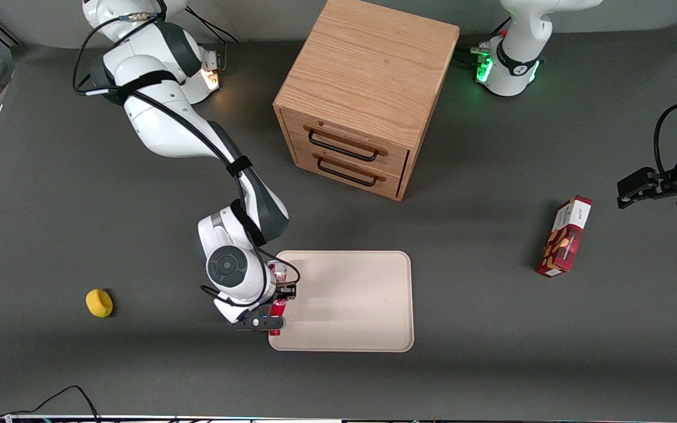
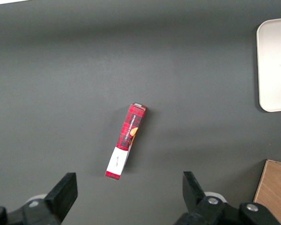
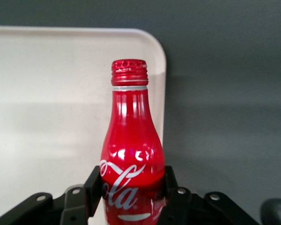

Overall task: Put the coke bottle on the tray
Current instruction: 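Carry the bottle over the cream tray and lower it, then open the right gripper to release the bottle onto the tray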

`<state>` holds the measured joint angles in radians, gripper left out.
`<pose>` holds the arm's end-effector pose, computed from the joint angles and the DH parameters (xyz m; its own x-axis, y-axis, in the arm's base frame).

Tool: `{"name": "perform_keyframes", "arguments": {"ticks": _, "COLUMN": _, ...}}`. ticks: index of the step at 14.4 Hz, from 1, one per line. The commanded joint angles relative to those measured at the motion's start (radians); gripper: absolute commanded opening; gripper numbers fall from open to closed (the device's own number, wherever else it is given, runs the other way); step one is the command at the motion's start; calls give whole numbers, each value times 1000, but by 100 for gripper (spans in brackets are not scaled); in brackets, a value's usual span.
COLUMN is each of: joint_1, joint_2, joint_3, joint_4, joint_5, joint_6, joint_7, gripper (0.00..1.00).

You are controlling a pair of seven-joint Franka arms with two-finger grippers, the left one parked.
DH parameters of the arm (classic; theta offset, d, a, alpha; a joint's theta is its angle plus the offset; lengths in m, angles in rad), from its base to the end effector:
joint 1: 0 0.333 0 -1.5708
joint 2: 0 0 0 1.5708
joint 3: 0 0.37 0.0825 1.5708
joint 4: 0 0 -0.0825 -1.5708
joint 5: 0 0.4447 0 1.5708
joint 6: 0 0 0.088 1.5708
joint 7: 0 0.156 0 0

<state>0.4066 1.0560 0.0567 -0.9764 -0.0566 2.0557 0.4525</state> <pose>0.8055 0.3769 0.1659 0.9997 0.0071 0.0227 0.0073 -0.9999 -0.0095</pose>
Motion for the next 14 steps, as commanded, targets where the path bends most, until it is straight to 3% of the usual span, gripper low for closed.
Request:
{"name": "perform_keyframes", "arguments": {"ticks": 1, "joint_1": 26, "joint_2": 36, "joint_3": -18, "joint_4": 51, "joint_5": -9, "joint_6": 9, "joint_7": -21, "gripper": 0}}
{"name": "perform_keyframes", "arguments": {"ticks": 5, "joint_1": 35, "joint_2": 47, "joint_3": -29, "joint_4": 51, "joint_5": -9, "joint_6": 20, "joint_7": -15, "gripper": 0}}
{"name": "perform_keyframes", "arguments": {"ticks": 7, "joint_1": 35, "joint_2": 47, "joint_3": -31, "joint_4": 50, "joint_5": -9, "joint_6": 20, "joint_7": -3, "gripper": 45}}
{"name": "perform_keyframes", "arguments": {"ticks": 9, "joint_1": 35, "joint_2": 47, "joint_3": -32, "joint_4": 48, "joint_5": -9, "joint_6": 21, "joint_7": 15, "gripper": 100}}
{"name": "perform_keyframes", "arguments": {"ticks": 14, "joint_1": 35, "joint_2": 42, "joint_3": -37, "joint_4": 47, "joint_5": -8, "joint_6": 23, "joint_7": 32, "gripper": 100}}
